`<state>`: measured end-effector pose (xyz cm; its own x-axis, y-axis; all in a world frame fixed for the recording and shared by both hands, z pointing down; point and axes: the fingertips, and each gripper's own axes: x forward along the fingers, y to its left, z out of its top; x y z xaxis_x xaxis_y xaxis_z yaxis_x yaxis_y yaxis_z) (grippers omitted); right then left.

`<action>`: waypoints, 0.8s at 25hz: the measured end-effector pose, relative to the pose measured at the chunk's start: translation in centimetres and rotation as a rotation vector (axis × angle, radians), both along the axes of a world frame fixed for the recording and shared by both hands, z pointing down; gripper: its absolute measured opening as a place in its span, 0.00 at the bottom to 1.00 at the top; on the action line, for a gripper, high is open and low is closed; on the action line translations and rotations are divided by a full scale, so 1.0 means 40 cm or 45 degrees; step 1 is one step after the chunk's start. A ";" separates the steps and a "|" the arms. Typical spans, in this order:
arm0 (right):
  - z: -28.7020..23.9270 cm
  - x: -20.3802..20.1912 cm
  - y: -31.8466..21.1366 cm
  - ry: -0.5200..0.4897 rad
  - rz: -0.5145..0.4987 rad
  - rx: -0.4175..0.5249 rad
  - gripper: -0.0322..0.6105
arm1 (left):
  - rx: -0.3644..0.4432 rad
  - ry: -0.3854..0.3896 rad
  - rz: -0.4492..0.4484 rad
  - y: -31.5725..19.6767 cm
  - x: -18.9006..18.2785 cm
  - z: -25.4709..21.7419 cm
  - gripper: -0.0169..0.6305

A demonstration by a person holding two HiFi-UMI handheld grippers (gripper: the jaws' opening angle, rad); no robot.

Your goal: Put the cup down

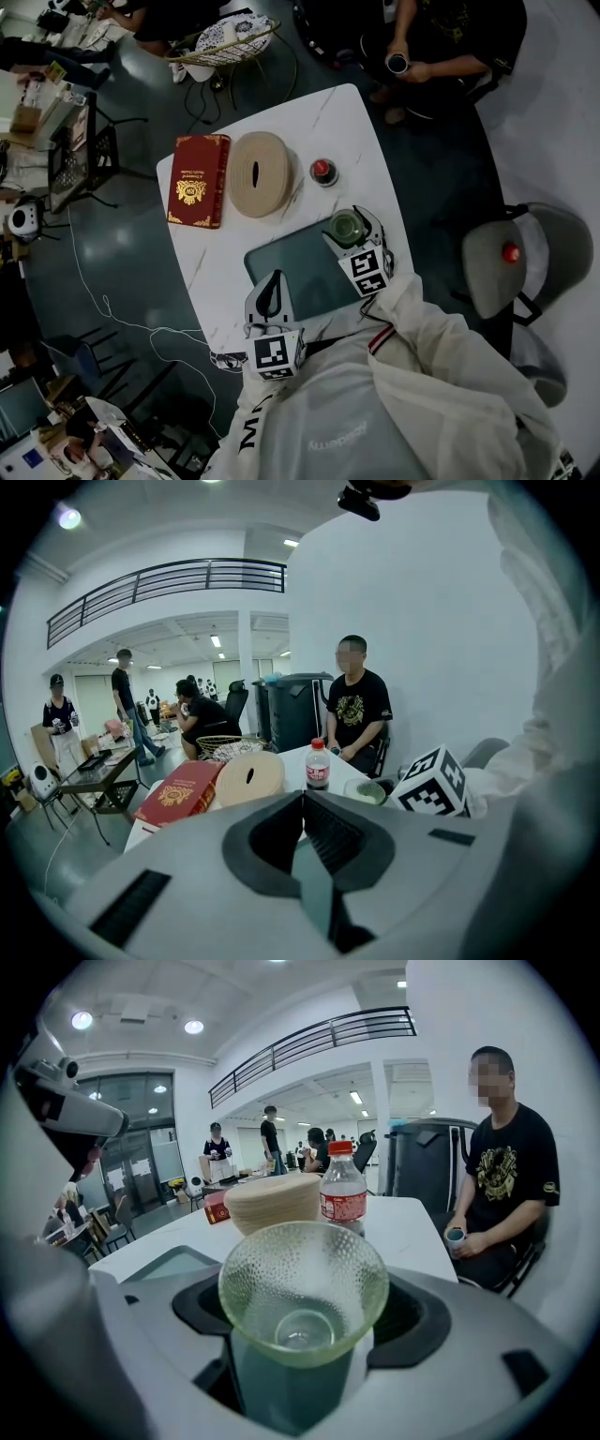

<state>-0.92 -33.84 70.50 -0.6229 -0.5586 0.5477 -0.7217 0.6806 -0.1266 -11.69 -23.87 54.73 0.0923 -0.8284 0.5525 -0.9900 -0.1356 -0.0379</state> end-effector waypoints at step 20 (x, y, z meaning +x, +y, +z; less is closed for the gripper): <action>0.011 -0.009 0.001 0.032 0.001 0.027 0.66 | 0.015 0.016 -0.004 0.014 0.010 -0.009 0.05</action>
